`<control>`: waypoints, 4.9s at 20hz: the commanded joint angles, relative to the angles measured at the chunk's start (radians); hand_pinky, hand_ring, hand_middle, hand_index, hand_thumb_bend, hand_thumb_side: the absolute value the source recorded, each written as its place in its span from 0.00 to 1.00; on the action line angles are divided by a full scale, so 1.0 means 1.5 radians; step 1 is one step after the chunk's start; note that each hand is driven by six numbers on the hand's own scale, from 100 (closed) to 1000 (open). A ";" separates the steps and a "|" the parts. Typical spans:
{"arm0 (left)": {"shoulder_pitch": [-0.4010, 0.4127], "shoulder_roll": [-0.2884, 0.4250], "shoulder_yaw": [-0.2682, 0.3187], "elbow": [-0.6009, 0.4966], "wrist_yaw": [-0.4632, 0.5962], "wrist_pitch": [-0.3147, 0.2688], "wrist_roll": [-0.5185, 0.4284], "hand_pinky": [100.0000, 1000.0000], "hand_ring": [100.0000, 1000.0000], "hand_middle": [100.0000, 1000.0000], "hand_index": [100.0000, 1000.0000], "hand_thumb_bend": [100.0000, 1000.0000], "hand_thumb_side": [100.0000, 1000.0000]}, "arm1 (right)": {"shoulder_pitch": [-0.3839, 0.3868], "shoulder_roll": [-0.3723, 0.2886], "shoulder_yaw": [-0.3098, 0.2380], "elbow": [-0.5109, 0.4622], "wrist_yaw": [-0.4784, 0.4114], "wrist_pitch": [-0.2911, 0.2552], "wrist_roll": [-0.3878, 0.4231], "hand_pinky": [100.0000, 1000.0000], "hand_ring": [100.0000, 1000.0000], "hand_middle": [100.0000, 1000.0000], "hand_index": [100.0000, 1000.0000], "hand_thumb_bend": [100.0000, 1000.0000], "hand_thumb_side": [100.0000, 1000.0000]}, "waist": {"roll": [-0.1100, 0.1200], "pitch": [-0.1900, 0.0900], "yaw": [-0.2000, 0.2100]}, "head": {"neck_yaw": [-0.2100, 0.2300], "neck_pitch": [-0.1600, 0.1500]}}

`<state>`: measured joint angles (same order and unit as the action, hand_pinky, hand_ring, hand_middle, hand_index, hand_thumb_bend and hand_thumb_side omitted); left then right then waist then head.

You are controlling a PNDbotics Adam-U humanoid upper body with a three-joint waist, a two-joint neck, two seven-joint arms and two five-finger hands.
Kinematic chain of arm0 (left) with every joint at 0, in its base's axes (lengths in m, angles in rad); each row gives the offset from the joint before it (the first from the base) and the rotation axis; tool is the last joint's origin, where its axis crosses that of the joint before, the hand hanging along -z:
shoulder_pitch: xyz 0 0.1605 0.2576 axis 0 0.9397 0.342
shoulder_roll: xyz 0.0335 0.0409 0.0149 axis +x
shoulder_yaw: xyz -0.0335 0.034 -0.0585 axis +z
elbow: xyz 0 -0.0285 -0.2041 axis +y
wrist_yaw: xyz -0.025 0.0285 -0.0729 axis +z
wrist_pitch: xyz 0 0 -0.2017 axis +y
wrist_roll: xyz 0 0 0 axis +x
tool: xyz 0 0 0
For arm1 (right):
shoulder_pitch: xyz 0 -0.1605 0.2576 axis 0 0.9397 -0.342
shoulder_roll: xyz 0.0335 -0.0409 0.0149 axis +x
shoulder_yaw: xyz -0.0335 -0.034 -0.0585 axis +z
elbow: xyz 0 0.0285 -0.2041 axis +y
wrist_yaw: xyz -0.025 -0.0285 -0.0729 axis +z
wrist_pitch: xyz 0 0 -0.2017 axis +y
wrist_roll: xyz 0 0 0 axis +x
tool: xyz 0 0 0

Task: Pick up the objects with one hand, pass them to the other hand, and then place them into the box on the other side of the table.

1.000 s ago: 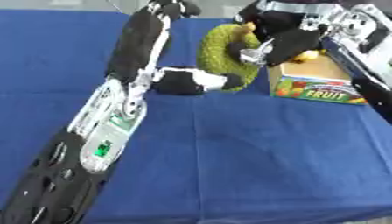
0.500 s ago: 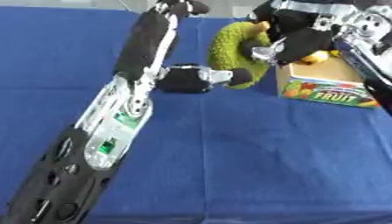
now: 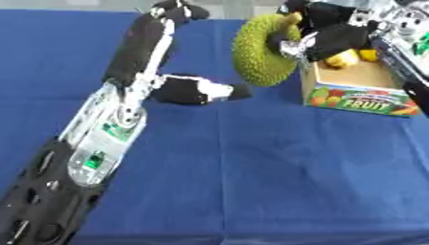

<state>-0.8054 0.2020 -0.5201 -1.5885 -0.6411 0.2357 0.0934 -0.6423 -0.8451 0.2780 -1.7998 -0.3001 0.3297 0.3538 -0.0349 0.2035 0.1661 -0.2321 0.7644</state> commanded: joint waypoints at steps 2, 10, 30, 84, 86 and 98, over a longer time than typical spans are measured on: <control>-0.005 0.047 0.011 -0.034 0.034 0.024 -0.018 0.79 0.71 0.66 0.76 0.90 0.60 | -0.003 -0.036 -0.030 0.010 -0.016 -0.006 -0.030 0.07 0.35 0.20 0.34 0.00 0.06 | 0.011 -0.023 -0.001 | -0.029 0.004; 0.020 0.126 0.023 -0.063 0.085 0.059 -0.051 0.77 0.69 0.64 0.75 0.89 0.65 | 0.017 -0.043 -0.100 0.056 -0.040 -0.018 -0.085 0.07 0.36 0.20 0.34 0.00 0.16 | 0.022 -0.019 -0.007 | -0.087 -0.005; 0.032 0.205 0.053 -0.128 0.137 0.102 -0.055 0.76 0.69 0.64 0.75 0.89 0.65 | 0.080 -0.072 -0.256 0.271 -0.022 -0.080 -0.312 0.08 0.36 0.20 0.34 0.00 0.25 | 0.042 -0.011 -0.016 | -0.098 -0.037; 0.021 0.197 0.053 -0.145 0.139 0.108 -0.045 0.75 0.67 0.63 0.73 0.89 0.64 | -0.005 -0.131 -0.203 0.502 0.080 -0.202 -0.382 0.12 0.38 0.23 0.35 0.00 0.08 | 0.043 0.006 0.024 | -0.132 -0.052; 0.020 0.197 0.053 -0.145 0.139 0.107 -0.045 0.75 0.67 0.63 0.73 0.89 0.64 | -0.011 -0.137 -0.199 0.474 0.068 -0.204 -0.383 0.12 0.38 0.23 0.35 0.00 0.07 | 0.042 0.006 0.023 | -0.132 -0.050; 0.015 0.190 0.047 -0.146 0.137 0.103 -0.052 0.75 0.67 0.63 0.73 0.89 0.64 | -0.057 -0.104 -0.160 0.457 0.105 -0.186 -0.349 0.11 0.38 0.23 0.35 0.00 0.02 | 0.040 0.001 0.027 | -0.146 -0.043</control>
<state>-0.7622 0.4785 -0.4552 -1.7945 -0.4306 0.3929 0.0155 -0.7073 -0.9755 0.0431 -1.1127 -0.1573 0.0516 -0.1758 0.0229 0.2158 0.2061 -0.4459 0.7016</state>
